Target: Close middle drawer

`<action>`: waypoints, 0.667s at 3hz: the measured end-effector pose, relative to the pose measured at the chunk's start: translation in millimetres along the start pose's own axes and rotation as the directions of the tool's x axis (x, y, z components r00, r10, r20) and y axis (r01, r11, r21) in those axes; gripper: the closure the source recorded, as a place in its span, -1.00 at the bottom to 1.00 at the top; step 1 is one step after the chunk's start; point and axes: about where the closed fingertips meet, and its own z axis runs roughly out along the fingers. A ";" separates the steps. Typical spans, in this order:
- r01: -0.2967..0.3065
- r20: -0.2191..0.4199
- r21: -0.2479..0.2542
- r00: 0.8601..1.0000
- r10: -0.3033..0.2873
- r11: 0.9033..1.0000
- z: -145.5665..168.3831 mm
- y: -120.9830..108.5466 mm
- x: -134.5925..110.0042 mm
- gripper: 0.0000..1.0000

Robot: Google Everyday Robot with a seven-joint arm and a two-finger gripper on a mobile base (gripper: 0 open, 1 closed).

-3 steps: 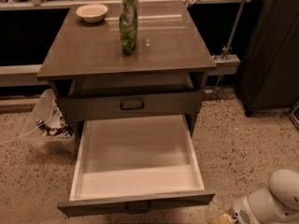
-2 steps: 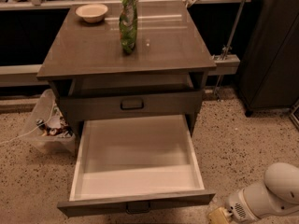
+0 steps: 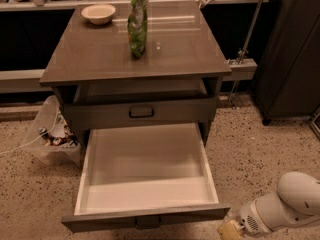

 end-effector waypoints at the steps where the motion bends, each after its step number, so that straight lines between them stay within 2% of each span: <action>1: 0.034 -0.007 -0.012 0.999 -0.034 0.999 6.8 9.3 -12.1 1.00; 2: 0.062 -0.023 -0.038 0.998 -0.063 0.997 20.1 21.5 -22.8 1.00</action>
Offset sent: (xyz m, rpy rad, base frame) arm 0.0148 0.0590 -0.0007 0.0419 -0.0016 0.1140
